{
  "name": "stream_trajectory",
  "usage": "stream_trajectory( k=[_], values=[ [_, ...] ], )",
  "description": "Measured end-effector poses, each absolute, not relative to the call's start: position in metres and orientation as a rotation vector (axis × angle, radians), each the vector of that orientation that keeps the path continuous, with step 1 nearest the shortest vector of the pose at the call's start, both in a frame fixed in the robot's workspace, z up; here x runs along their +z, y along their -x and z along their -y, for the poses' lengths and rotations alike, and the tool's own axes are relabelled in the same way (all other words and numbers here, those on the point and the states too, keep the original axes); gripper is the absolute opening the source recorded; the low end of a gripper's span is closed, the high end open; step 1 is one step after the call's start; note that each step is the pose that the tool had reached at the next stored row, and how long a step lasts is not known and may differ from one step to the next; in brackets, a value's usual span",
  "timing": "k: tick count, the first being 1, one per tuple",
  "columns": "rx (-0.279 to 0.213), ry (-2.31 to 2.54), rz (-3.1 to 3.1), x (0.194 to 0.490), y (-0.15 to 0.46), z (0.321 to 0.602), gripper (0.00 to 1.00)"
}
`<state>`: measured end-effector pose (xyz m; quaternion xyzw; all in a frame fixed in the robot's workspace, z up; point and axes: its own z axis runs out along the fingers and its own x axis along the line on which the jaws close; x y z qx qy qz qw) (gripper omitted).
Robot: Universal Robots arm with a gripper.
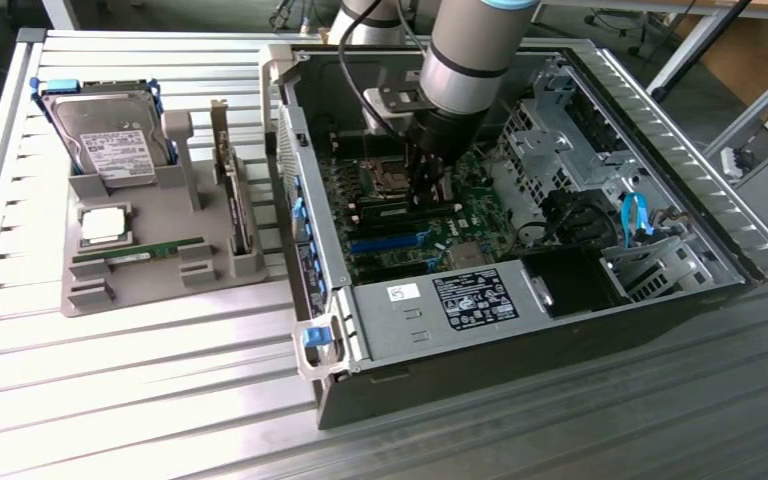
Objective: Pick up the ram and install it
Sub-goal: 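Insert the ram into the slot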
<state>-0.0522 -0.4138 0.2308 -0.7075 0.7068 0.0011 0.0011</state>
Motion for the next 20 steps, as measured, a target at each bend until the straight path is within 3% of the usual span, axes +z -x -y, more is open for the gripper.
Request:
stream_trajectory(
  k=[7,8,9,13,14,15,20],
  values=[
    [0.004,2.221,-2.219,0.229,0.052,0.414,0.13],
    [0.004,2.221,-2.219,0.229,0.052,0.414,0.2],
    [0.004,2.221,-2.219,0.231,0.052,0.414,0.2],
    [0.003,2.221,-2.219,0.249,0.052,0.413,0.2],
    [0.004,2.221,-2.219,0.252,0.052,0.413,0.19],
    [0.003,2.221,-2.219,0.257,0.052,0.413,0.09],
    [0.005,2.222,-2.219,0.276,0.045,0.412,0.09]
  ],
)
